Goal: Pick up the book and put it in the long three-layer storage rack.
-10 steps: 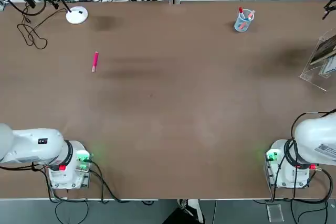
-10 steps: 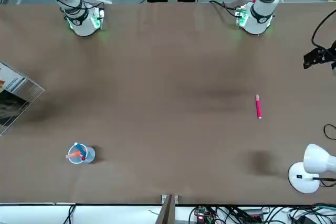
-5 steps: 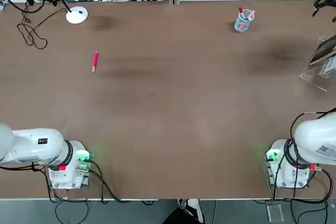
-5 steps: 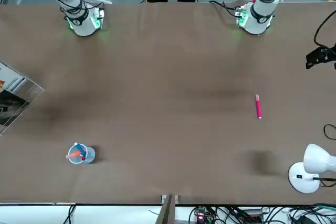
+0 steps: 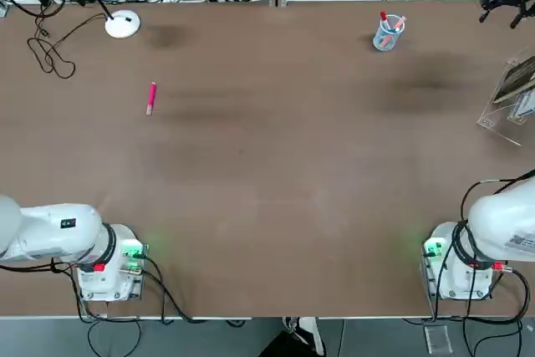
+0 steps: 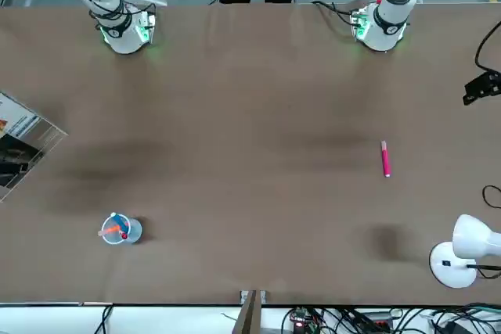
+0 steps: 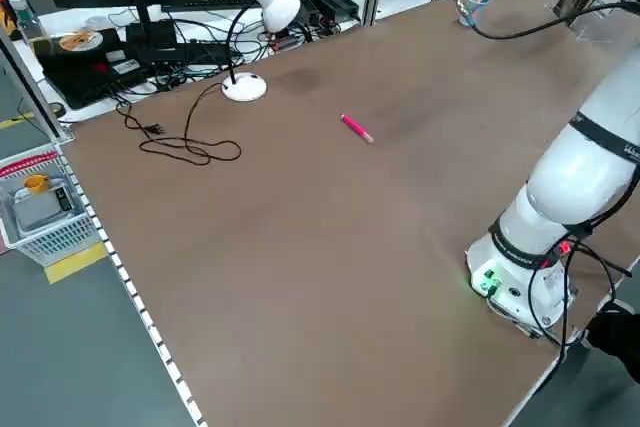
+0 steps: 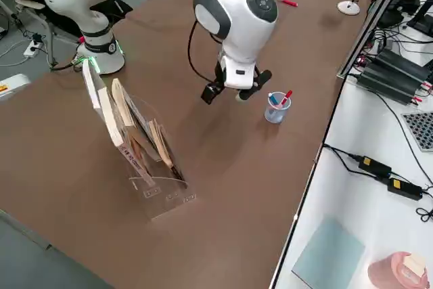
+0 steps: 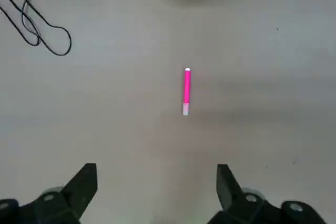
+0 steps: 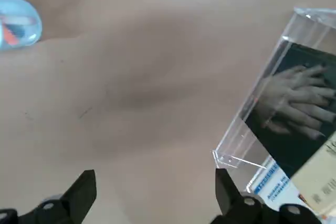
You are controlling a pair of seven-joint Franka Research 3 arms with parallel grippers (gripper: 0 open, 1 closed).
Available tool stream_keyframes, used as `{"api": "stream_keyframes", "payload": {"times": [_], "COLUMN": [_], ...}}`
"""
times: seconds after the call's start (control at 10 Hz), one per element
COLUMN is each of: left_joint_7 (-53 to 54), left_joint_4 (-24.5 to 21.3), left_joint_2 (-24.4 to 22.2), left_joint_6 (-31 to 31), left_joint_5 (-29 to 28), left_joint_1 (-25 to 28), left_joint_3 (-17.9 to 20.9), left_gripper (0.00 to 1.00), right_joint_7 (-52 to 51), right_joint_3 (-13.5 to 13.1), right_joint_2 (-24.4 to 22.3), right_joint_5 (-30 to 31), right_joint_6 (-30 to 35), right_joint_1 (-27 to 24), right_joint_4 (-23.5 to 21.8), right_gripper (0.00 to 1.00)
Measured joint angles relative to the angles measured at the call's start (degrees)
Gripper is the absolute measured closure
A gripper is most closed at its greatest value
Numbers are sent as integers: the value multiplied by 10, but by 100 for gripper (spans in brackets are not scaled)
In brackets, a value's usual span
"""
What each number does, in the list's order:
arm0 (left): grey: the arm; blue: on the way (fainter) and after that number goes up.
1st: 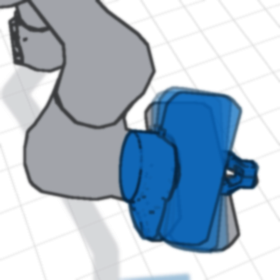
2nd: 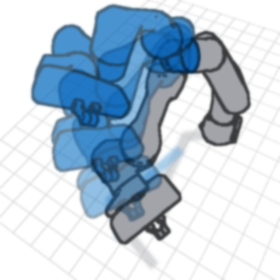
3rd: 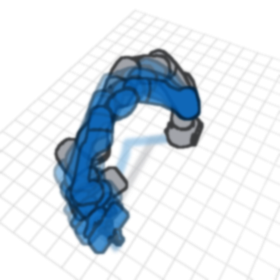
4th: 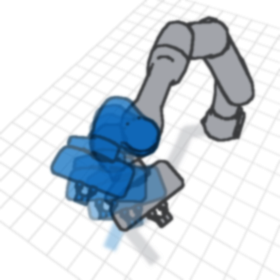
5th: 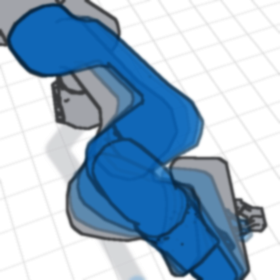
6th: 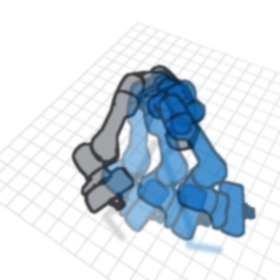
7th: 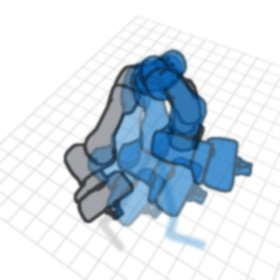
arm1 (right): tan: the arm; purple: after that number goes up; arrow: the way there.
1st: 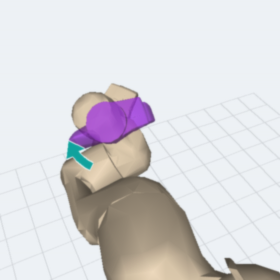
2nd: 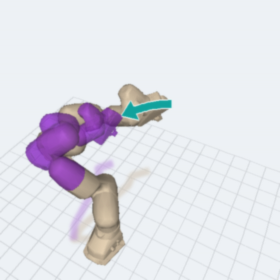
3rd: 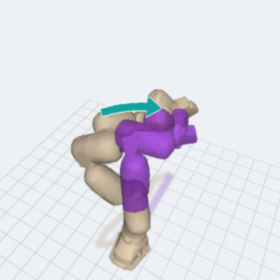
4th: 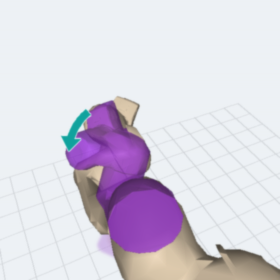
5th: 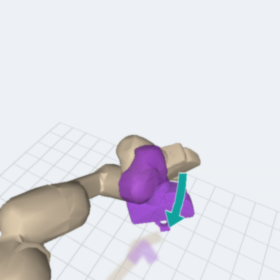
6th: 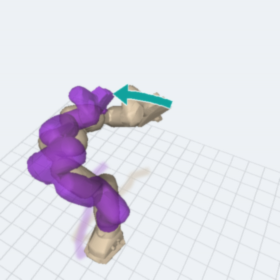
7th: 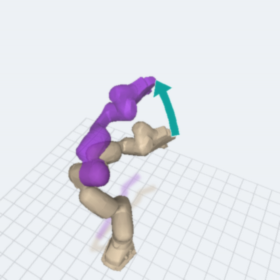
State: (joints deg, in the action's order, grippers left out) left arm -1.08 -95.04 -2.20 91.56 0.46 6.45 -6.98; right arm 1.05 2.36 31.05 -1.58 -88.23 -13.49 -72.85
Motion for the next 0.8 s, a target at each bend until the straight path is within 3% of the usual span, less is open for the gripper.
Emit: {"api": "stream_keyframes", "payload": {"times": [0.8], "left_joint_7": [-3], "left_joint_4": [8], "left_joint_2": [5], "left_joint_6": [0], "left_joint_5": [0], "left_joint_1": [0], "left_joint_3": [-1], "left_gripper": [0], "right_joint_7": [-25], "right_joint_3": [0], "right_joint_2": [-2], "right_joint_5": [2], "right_joint_6": [-11], "right_joint_1": [67], "right_joint_4": [1], "right_gripper": [0]}}
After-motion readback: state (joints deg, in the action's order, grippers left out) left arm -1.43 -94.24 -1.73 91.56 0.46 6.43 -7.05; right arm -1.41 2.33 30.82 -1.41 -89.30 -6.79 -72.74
